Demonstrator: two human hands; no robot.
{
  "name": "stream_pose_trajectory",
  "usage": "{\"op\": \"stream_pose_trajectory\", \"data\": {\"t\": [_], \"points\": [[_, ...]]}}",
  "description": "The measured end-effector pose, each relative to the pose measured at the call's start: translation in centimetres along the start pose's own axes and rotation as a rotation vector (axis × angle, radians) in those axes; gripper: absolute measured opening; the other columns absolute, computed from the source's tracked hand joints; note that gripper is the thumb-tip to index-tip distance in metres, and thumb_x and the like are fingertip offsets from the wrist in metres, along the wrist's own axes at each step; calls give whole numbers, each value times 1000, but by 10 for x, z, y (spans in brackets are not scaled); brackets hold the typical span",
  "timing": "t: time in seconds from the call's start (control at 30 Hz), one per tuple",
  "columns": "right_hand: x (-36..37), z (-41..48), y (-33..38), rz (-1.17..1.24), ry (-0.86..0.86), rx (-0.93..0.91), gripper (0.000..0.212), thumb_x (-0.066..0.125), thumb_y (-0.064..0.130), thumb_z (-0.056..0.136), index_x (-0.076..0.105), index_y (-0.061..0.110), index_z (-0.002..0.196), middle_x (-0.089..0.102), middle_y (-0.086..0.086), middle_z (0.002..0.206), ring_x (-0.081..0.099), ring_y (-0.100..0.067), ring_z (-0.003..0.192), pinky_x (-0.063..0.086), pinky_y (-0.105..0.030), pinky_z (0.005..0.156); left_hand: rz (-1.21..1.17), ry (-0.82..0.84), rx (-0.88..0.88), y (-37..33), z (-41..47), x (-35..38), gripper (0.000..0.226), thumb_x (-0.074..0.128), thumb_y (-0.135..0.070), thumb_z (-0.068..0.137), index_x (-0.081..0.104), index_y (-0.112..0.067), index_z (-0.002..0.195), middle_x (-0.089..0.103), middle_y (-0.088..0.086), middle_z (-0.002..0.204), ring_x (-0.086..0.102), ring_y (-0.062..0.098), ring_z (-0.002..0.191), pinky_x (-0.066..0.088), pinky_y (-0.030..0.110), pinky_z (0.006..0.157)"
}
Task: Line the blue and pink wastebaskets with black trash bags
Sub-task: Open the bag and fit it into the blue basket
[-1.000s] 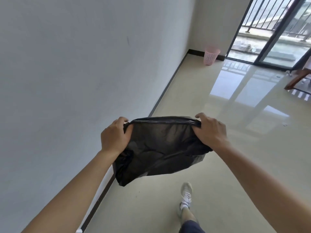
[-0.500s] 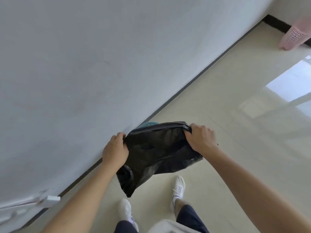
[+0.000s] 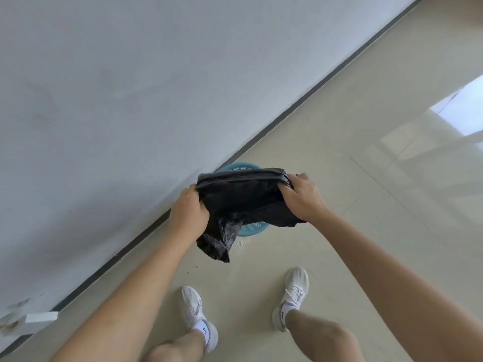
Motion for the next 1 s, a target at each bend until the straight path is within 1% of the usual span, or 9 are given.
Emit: {"op": "stream_pose_trajectory", "data": {"t": [0.1, 0.17, 0.3, 0.4, 0.53, 0.63, 0.73, 0.87, 1.0], "points": [[50, 30, -26, 121, 72, 31, 29, 36, 44, 96, 63, 32, 95, 47, 0, 105, 46, -21, 101, 35, -31, 84, -21, -43, 17, 25, 22, 44, 20, 48, -13, 93, 55, -11, 112, 51, 0, 94, 51, 20, 79, 39, 33, 67], [77, 49, -40, 182, 111, 17, 31, 36, 42, 95, 64, 28, 97, 55, -4, 107, 52, -24, 102, 41, -34, 85, -26, -54, 34, 37, 36, 72, 20, 47, -13, 93, 57, -13, 111, 50, -2, 95, 47, 17, 80, 39, 32, 68], [136, 93, -82, 317, 201, 106, 40, 36, 51, 86, 62, 30, 107, 64, 1, 112, 57, -24, 108, 45, -45, 99, -1, -61, 45, 63, 67, 136, 8, 44, -14, 93, 52, -16, 93, 50, 2, 91, 49, 21, 75, 35, 32, 62], [184, 125, -116, 424, 258, 201, 47, 39, 59, 81, 62, 32, 113, 65, 2, 116, 61, -21, 108, 46, -44, 101, 78, -101, 74, 80, 87, 181, 14, 44, -13, 95, 57, -9, 101, 48, 10, 103, 48, 22, 71, 35, 31, 59], [245, 164, -157, 439, 336, 256, 29, 47, 39, 85, 64, 26, 104, 71, -4, 104, 68, -24, 94, 54, -43, 92, 48, -63, 109, 96, 117, 240, 21, 40, -9, 96, 57, -7, 108, 55, 15, 111, 54, 27, 77, 41, 35, 65], [281, 185, -167, 334, 391, 193, 34, 47, 18, 85, 59, 20, 116, 68, -10, 108, 66, -28, 94, 57, -41, 84, -58, -6, 54, 110, 140, 278, 20, 36, -6, 97, 54, -9, 106, 61, 13, 101, 59, 33, 94, 42, 36, 76], [308, 204, -171, 63, 447, 134, 54, 42, 12, 92, 37, 8, 146, 53, -17, 136, 54, -35, 117, 47, -40, 99, -164, 62, 80, 111, 159, 310, 27, 35, -5, 97, 53, -11, 116, 61, 10, 109, 56, 29, 97, 40, 33, 79], [305, 224, -165, -446, 373, -49, 31, 41, 8, 98, 59, -2, 121, 61, -19, 122, 60, -32, 103, 47, -35, 84, -369, 129, 107, 95, 182, 333, 36, 36, -3, 97, 51, -15, 128, 60, 6, 121, 58, 23, 107, 47, 33, 91], [272, 233, -161, -649, 177, -129, 14, 46, 5, 93, 60, 3, 95, 65, -16, 106, 57, -29, 82, 44, -32, 66, -746, -40, 193, 61, 191, 308, 29, 39, -10, 96, 58, -21, 114, 66, -5, 104, 61, 4, 88, 46, 18, 73]]}}
Point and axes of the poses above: each hand's wrist, its own z-axis towards the middle knuckle, its own x-axis out of the palm, y = z × x, the point moved 7 cm from there along z, towards the middle knuckle
